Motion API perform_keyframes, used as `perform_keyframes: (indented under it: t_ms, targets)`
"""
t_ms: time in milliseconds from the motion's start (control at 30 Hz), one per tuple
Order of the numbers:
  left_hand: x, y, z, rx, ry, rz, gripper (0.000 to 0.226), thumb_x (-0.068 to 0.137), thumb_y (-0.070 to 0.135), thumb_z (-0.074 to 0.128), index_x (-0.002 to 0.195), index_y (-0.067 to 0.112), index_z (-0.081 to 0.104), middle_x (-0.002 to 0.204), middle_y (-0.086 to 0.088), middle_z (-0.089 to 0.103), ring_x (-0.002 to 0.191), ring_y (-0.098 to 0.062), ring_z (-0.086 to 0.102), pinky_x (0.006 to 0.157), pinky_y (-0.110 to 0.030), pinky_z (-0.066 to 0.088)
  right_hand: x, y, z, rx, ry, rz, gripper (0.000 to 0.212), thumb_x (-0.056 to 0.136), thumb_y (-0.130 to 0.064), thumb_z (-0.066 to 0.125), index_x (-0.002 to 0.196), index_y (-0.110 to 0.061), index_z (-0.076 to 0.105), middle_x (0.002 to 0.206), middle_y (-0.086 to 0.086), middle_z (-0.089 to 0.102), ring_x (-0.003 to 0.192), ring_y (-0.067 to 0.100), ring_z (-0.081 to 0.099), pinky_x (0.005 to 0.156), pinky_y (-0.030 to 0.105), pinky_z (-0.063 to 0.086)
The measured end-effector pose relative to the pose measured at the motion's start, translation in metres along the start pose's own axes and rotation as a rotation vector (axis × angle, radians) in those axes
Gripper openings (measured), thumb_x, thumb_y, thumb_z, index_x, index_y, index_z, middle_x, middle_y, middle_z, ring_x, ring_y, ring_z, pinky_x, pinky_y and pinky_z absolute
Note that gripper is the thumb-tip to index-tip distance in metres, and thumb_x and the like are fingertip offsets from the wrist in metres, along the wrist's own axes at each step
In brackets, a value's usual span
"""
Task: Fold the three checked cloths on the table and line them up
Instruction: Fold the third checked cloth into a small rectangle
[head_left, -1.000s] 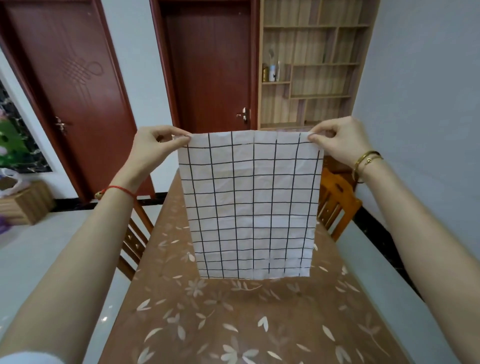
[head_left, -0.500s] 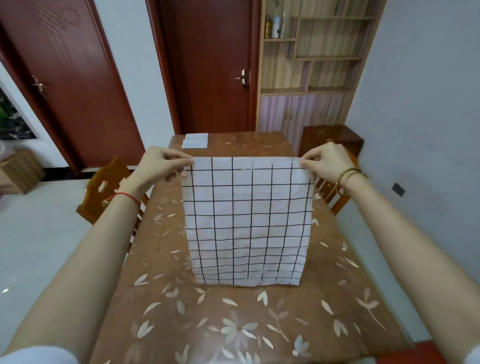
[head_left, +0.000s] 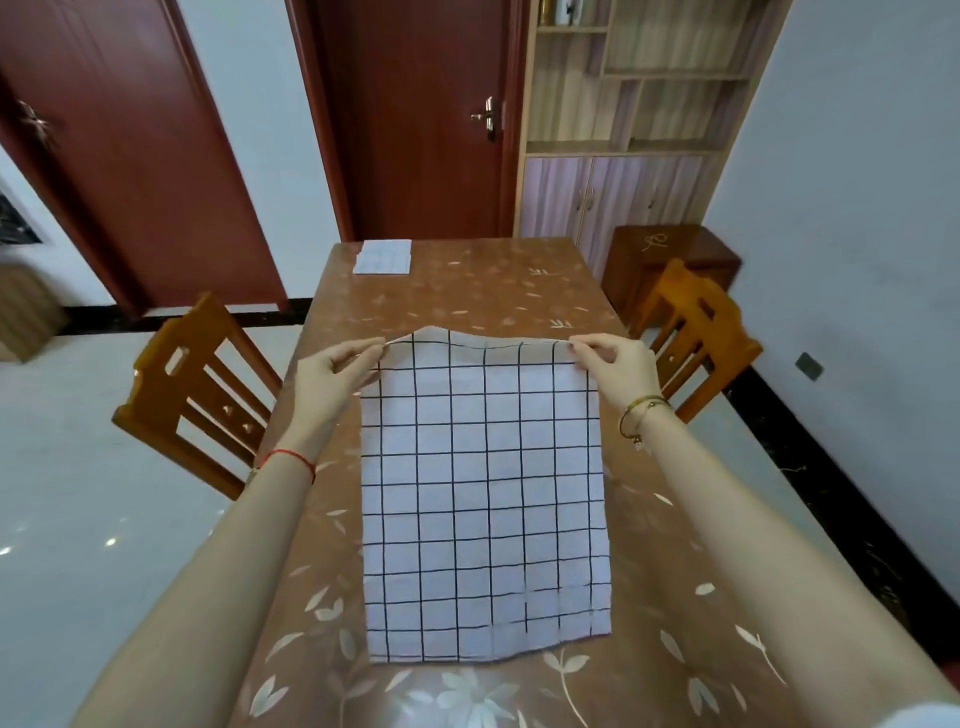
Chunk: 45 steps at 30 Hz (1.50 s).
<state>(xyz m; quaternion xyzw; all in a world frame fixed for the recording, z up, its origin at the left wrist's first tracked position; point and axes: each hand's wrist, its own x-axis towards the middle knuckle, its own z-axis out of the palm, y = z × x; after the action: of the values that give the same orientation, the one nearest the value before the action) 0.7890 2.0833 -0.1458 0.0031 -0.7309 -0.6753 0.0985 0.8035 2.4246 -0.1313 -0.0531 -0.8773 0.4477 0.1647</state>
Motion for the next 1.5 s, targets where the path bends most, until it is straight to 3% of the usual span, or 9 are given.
perform_keyframes:
  t_ms: [167, 400, 533, 700, 833, 967, 1167, 1367, 1500]
  targets:
    - [0.000, -0.032, 0.007, -0.042, 0.022, -0.085, 0.033, 0.091, 0.034, 0.069, 0.104, 0.005, 0.076, 0.100, -0.008, 0.077, 0.100, -0.015, 0.072, 0.084, -0.030, 0.059, 0.001, 0.028, 0.024, 0.101, -0.026, 0.106, 0.022, 0.091, -0.040, 0.062, 0.094, -0.024, 0.076, 0.086, -0.014, 0.073, 0.080, -0.007, 0.067, 0.091, 0.033, 0.055]
    - [-0.029, -0.102, 0.004, -0.058, 0.051, -0.343, 0.017, 0.086, 0.010, 0.074, 0.102, 0.005, 0.075, 0.093, -0.010, 0.076, 0.091, -0.025, 0.073, 0.076, -0.025, 0.059, -0.028, 0.085, 0.056, 0.179, -0.036, 0.376, 0.021, 0.092, -0.018, 0.062, 0.083, -0.003, 0.073, 0.074, 0.009, 0.075, 0.056, 0.005, 0.067, 0.058, 0.012, 0.053]
    - [-0.071, -0.136, 0.009, -0.011, 0.098, -0.505, 0.020, 0.086, 0.005, 0.072, 0.105, 0.008, 0.073, 0.076, -0.007, 0.076, 0.066, -0.012, 0.072, 0.062, -0.019, 0.058, -0.060, 0.131, 0.075, 0.159, -0.141, 0.570, 0.022, 0.086, -0.016, 0.070, 0.067, -0.006, 0.069, 0.076, 0.018, 0.074, 0.063, 0.023, 0.071, 0.075, 0.037, 0.060]
    - [-0.121, -0.172, 0.002, 0.042, 0.138, -0.668, 0.023, 0.079, 0.005, 0.078, 0.100, 0.011, 0.072, 0.066, -0.009, 0.074, 0.064, -0.017, 0.073, 0.075, -0.028, 0.061, -0.108, 0.153, 0.082, 0.063, -0.219, 0.625, 0.020, 0.084, -0.009, 0.071, 0.065, -0.003, 0.068, 0.062, 0.012, 0.069, 0.045, 0.010, 0.062, 0.051, 0.016, 0.051]
    - [-0.159, -0.182, 0.004, 0.081, 0.150, -0.750, 0.038, 0.075, 0.007, 0.082, 0.109, 0.012, 0.066, 0.075, -0.013, 0.074, 0.069, -0.023, 0.074, 0.079, -0.036, 0.061, -0.139, 0.173, 0.079, 0.023, -0.233, 0.700, 0.030, 0.077, -0.016, 0.075, 0.048, -0.012, 0.064, 0.055, 0.009, 0.069, 0.070, 0.030, 0.071, 0.080, 0.043, 0.058]
    - [-0.189, -0.182, 0.014, 0.057, 0.181, -0.803, 0.046, 0.080, -0.006, 0.075, 0.117, 0.009, 0.052, 0.072, -0.015, 0.071, 0.054, -0.014, 0.067, 0.060, -0.023, 0.059, -0.164, 0.180, 0.073, -0.004, -0.221, 0.721, 0.028, 0.076, -0.017, 0.076, 0.056, 0.000, 0.068, 0.090, 0.018, 0.074, 0.100, 0.028, 0.067, 0.079, 0.042, 0.056]
    - [-0.228, -0.189, 0.012, 0.254, 0.083, -0.894, 0.025, 0.078, 0.000, 0.077, 0.070, 0.003, 0.053, 0.066, -0.015, 0.067, 0.047, -0.009, 0.064, 0.045, -0.015, 0.047, -0.194, 0.192, 0.067, 0.006, -0.223, 0.810, 0.024, 0.078, -0.016, 0.075, 0.064, 0.000, 0.064, 0.064, 0.012, 0.062, 0.064, 0.025, 0.056, 0.069, 0.039, 0.054]
    - [-0.258, -0.198, 0.006, 0.347, -0.025, -0.972, 0.016, 0.078, 0.005, 0.078, 0.073, -0.005, 0.066, 0.071, -0.020, 0.073, 0.060, -0.023, 0.068, 0.060, -0.026, 0.057, -0.226, 0.203, 0.060, -0.104, -0.279, 0.876, 0.023, 0.075, -0.019, 0.067, 0.060, -0.001, 0.064, 0.057, 0.010, 0.054, 0.057, 0.024, 0.050, 0.059, 0.029, 0.040]
    - [-0.268, -0.200, 0.003, 0.403, -0.048, -0.984, 0.018, 0.081, 0.012, 0.076, 0.079, -0.004, 0.069, 0.081, -0.024, 0.072, 0.070, -0.023, 0.062, 0.070, -0.031, 0.051, -0.240, 0.204, 0.055, -0.133, -0.330, 0.890, 0.022, 0.077, -0.017, 0.066, 0.070, 0.003, 0.071, 0.059, 0.011, 0.064, 0.057, 0.022, 0.055, 0.064, 0.035, 0.052]
